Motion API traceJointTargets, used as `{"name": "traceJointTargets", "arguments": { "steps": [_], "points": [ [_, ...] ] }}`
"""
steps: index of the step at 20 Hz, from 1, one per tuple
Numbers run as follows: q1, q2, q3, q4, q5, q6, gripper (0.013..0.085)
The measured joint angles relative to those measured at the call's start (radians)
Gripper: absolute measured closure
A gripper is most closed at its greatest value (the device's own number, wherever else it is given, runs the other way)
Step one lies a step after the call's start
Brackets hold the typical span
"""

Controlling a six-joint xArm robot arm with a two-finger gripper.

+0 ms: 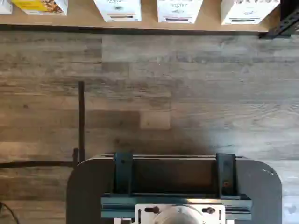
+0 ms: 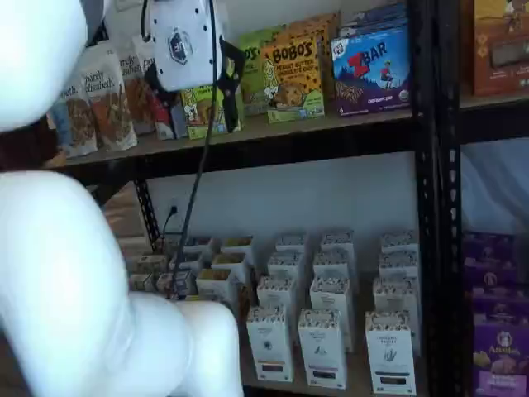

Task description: Pick up the white box with a yellow strip in the middle, on the bottom shelf, the fourth box from the left

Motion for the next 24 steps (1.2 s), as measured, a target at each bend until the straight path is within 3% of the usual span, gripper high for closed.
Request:
{"name": "traceJointTargets", "arguments": {
  "steps": [2, 10, 18, 24],
  "points": [
    [-0.001, -0.028, 0.024, 0.006, -0.054, 0.0, 0.013],
    [0.02, -0.01, 0.011, 0.01, -0.061, 0.023, 0.013],
    [0.041, -0.028, 0.087, 0.039, -0.134, 0.049, 0.013],
    [0.1, -0.045, 0.194, 0.039, -0.228, 0.101, 0.013]
  ]
}}
